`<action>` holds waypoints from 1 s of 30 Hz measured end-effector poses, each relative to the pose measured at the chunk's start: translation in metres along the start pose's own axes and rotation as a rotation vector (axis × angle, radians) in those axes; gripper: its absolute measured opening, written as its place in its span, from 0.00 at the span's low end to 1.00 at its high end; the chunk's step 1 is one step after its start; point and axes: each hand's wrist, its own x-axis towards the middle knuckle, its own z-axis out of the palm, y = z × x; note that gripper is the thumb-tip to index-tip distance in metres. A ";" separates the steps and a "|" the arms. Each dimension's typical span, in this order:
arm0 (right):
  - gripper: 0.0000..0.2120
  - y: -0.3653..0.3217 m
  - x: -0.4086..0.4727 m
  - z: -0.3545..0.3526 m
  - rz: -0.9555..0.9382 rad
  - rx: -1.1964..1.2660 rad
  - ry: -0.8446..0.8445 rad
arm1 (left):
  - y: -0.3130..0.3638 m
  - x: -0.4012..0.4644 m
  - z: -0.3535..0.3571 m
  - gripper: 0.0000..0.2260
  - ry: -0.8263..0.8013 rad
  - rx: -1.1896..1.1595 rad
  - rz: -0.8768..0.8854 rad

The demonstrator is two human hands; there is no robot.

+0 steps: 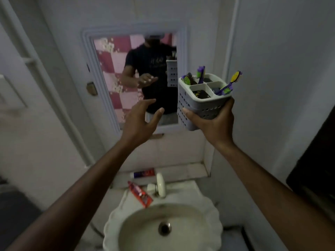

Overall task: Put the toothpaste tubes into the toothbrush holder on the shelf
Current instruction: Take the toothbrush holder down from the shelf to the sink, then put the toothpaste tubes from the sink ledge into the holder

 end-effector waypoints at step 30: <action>0.65 0.256 -0.245 0.054 0.686 -0.363 -0.224 | -0.261 -0.231 0.156 0.24 -0.444 0.036 -1.098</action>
